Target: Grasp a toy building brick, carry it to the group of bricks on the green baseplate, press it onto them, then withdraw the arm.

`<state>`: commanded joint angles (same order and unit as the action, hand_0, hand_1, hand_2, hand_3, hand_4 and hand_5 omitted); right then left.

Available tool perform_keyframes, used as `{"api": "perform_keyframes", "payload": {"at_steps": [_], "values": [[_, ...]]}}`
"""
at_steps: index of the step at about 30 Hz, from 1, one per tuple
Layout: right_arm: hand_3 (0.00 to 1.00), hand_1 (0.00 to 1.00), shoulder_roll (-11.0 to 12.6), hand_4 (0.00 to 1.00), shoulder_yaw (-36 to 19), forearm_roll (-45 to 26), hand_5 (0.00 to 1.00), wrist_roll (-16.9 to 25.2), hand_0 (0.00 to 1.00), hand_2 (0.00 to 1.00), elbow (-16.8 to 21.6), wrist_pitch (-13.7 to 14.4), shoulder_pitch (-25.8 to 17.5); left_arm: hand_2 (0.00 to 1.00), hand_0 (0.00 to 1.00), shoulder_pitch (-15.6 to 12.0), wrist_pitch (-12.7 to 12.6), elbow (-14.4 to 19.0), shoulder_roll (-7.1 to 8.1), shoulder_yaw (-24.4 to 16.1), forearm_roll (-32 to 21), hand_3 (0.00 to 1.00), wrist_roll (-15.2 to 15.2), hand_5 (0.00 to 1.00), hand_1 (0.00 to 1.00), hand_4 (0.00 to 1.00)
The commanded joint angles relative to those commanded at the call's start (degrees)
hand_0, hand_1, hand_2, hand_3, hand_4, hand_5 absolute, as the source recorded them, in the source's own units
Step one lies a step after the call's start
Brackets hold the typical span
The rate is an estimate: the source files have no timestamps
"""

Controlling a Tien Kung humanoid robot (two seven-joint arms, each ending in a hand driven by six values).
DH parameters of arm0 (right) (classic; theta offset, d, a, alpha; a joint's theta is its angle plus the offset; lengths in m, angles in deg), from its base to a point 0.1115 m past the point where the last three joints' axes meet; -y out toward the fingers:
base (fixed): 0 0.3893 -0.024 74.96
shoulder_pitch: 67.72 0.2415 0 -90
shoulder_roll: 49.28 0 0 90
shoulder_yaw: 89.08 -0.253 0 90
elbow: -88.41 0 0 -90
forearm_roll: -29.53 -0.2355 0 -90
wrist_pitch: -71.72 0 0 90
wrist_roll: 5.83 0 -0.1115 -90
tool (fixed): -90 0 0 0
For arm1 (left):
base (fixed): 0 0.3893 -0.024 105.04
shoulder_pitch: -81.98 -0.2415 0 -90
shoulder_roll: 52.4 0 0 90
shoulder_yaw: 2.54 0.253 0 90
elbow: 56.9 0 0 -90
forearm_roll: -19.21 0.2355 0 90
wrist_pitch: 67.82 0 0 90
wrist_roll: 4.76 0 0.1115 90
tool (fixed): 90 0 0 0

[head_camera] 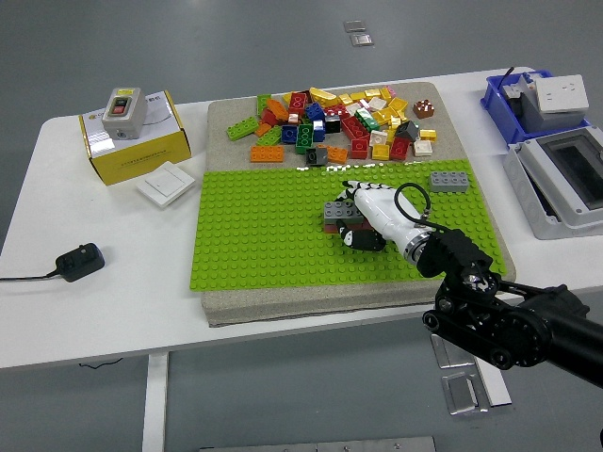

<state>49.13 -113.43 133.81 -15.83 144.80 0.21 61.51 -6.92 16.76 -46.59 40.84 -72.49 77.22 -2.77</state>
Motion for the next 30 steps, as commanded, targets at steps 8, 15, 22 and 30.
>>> {"api": "perform_keyframes", "payload": {"at_steps": [8, 15, 22, 30], "values": [[0.775, 0.945, 0.06, 0.505, -0.08, -0.04, 0.353, 0.02, 0.895, 0.973, -0.06, 0.05, -0.04, 0.574, 0.663, 0.01, -0.07, 0.0, -0.02, -0.09, 0.08, 0.605, -0.08, 0.646, 0.664, 0.246], [0.777, 0.946, 0.05, 0.505, -0.08, -0.12, 0.353, 0.09, 0.897, 0.975, 0.01, 0.11, -0.05, 0.573, 0.663, -0.02, -0.05, 0.0, -0.02, -0.1, 0.09, 0.604, -0.09, 0.645, 0.663, 0.239], [0.778, 0.946, 0.07, 0.506, -0.04, -0.31, 0.352, 0.12, 0.895, 0.975, 0.02, 0.12, -0.05, 0.569, 0.663, 0.0, 0.03, 0.0, -0.03, -0.2, 0.21, 0.603, -0.03, 0.645, 0.663, 0.233], [0.785, 0.947, 0.08, 0.506, -0.07, -0.42, 0.352, 0.17, 0.895, 0.976, 0.12, 0.14, -0.07, 0.565, 0.662, 0.0, 0.05, 0.0, -0.02, -0.24, 0.28, 0.598, -0.05, 0.627, 0.662, 0.19]]}}
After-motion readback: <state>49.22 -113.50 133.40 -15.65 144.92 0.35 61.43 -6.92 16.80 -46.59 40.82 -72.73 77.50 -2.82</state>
